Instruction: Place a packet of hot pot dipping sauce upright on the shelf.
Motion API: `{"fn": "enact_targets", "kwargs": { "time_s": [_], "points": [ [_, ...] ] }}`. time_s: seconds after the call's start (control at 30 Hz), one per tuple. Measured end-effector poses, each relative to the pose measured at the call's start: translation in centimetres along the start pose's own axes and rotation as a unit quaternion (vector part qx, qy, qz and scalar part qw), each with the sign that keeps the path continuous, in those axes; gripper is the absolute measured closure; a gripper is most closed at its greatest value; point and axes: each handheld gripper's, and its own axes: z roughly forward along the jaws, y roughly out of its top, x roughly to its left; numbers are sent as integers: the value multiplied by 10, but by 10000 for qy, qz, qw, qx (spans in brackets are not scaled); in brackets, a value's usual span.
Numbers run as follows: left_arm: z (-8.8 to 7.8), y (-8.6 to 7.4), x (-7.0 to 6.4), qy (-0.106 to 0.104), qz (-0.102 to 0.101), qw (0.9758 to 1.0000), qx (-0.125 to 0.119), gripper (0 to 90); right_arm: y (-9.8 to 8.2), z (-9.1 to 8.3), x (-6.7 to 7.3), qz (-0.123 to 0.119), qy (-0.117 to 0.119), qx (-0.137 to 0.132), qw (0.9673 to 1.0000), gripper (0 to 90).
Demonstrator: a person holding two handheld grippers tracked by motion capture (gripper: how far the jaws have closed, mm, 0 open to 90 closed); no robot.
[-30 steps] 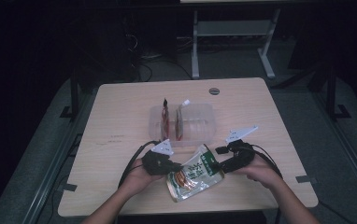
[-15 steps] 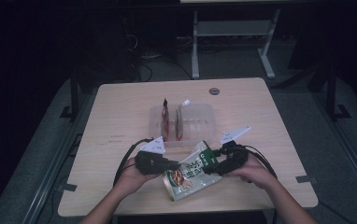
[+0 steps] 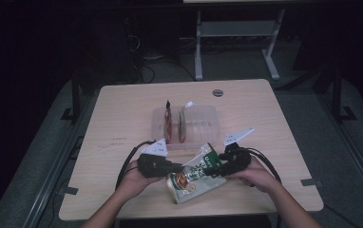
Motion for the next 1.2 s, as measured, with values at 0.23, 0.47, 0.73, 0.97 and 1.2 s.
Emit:
{"fn": "enact_targets", "kwargs": {
  "time_s": [0.23, 0.47, 0.73, 0.97, 1.2],
  "points": [
    [-2, -2, 4, 42, -130, 9999, -78, 900, 0, -3, 1, -7, 108, -71, 9999, 620],
    [-3, -3, 7, 65, -185, 9997, -133, 900, 1, -4, 3, -93, 253, -70, 9996, 740],
    [-3, -4, 8, 66, -182, 9997, -146, 900, 2, -4, 1, -151, 401, -50, 9991, 871],
    [-4, -5, 9, 86, -188, 9996, -215, 896, 4, -5, 1, -130, 546, -96, 9984, 897],
    [-10, -5, 11, 230, -216, 9989, -354, 787, 5, -8, 2, -169, 594, -278, 9977, 900]
  ]
}}
